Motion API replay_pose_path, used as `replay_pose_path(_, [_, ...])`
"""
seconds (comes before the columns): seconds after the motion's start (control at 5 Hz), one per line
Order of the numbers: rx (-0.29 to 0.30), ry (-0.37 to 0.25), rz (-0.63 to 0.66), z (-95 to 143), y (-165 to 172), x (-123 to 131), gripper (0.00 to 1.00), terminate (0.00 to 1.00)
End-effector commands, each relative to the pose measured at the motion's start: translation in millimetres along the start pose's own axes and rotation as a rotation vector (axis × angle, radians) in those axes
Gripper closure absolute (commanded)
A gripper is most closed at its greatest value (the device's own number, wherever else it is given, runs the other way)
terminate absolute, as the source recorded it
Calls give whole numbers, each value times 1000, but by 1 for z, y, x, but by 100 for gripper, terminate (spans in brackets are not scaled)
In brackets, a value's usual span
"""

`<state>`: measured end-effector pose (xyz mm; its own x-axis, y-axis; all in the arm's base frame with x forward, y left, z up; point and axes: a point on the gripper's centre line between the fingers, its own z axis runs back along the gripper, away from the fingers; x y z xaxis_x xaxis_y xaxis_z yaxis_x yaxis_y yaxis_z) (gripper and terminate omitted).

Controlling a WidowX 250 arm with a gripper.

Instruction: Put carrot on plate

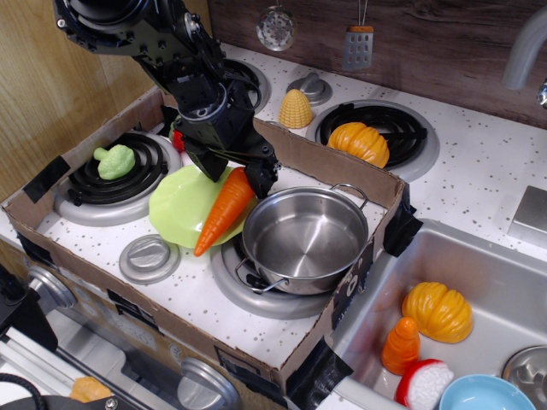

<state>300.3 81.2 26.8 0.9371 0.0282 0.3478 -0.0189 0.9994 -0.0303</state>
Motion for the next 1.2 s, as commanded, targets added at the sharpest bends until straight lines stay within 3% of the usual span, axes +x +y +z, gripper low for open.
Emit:
replay_pose_path(0.0, [209,-78,-119,52,-2,20,0,0])
replay_pose_path(0.2, [446,-74,-201,98,-9,34,0,0])
replay_pose_path(0.4, [640,-58,-199,144,-30,46,0,0])
replay_pose_path(0.6, [641,10,-117,170,-48,44,0,0])
replay_pose_path(0.8, [453,91,50,175,-60,41,0,0])
replay_pose_path(1.0, [453,91,50,175,-60,41,0,0])
